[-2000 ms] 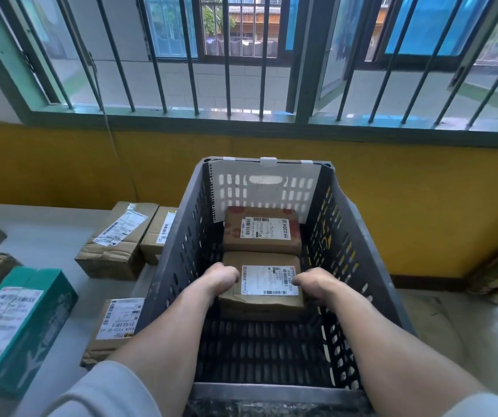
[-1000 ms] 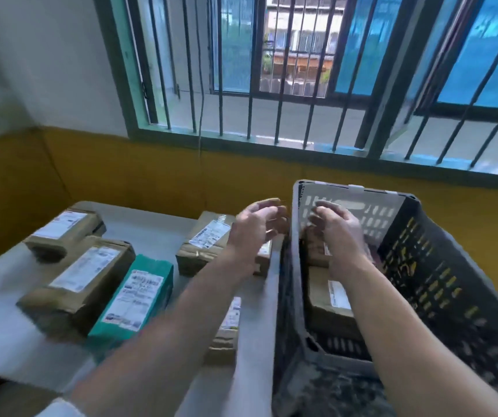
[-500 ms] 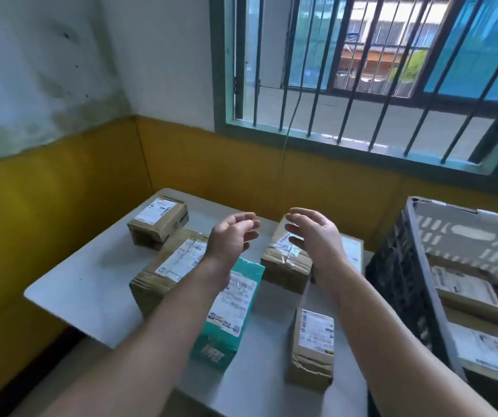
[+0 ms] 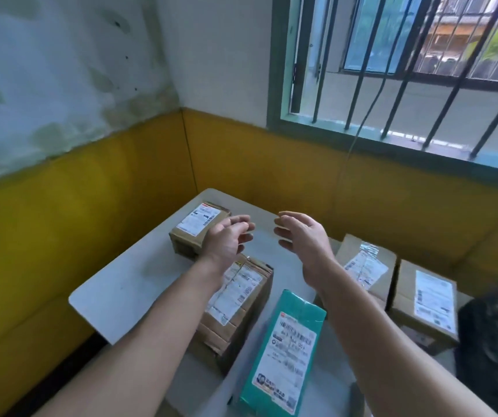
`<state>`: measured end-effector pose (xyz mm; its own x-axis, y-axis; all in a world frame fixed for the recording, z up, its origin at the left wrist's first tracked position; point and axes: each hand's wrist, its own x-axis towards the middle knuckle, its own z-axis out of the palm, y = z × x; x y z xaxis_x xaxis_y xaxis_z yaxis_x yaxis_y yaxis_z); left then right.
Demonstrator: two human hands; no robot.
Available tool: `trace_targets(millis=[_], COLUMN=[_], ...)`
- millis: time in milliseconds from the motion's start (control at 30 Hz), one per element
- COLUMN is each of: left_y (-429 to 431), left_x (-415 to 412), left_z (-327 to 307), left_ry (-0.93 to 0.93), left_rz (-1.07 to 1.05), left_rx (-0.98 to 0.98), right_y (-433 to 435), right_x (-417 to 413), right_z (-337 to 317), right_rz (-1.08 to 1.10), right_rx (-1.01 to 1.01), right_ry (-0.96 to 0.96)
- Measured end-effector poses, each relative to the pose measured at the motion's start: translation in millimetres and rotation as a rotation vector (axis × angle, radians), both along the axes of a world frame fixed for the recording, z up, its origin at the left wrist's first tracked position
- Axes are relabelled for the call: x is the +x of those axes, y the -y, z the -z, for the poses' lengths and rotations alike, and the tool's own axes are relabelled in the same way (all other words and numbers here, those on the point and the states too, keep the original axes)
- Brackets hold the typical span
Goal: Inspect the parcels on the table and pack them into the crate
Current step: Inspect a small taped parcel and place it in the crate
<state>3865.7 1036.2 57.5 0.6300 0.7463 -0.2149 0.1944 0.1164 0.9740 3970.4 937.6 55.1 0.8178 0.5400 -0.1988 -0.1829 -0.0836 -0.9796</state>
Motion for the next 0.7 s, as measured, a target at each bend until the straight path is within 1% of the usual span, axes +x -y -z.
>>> trace_targets(millis=[100,200,367,567,700], left_y=[-27.2,-59.8,-133.0,-231.8,-272.3], left_x=[4.8,10.2,18.2,17.1,15.5], left_z=[8.3,17.9,34.1,68.7,98.5], left_ry=[0.000,0.002,-0.012,-0.106,-0.194], left_rz=[-0.002,0.000,0.057,0.046,0.061], left_rx=[-0.038,-0.063,-0.055,-0.097,-0.083], right_y=[-26.5,-58.3,-130.2,-219.8,-256.6], right_x=[1.5,0.8,2.5,-10.7,-15.9], right_z=[7.5,16.0,28.6,60.9,81.2], right_rz=[-0.005,-0.013,0.056,0.072,0.100], right_rx=[-0.026,-0.072,-0.113,-0.286,-0.391], right_ry=[-0.039,-0.037,-0.032,-0.084,-0.195])
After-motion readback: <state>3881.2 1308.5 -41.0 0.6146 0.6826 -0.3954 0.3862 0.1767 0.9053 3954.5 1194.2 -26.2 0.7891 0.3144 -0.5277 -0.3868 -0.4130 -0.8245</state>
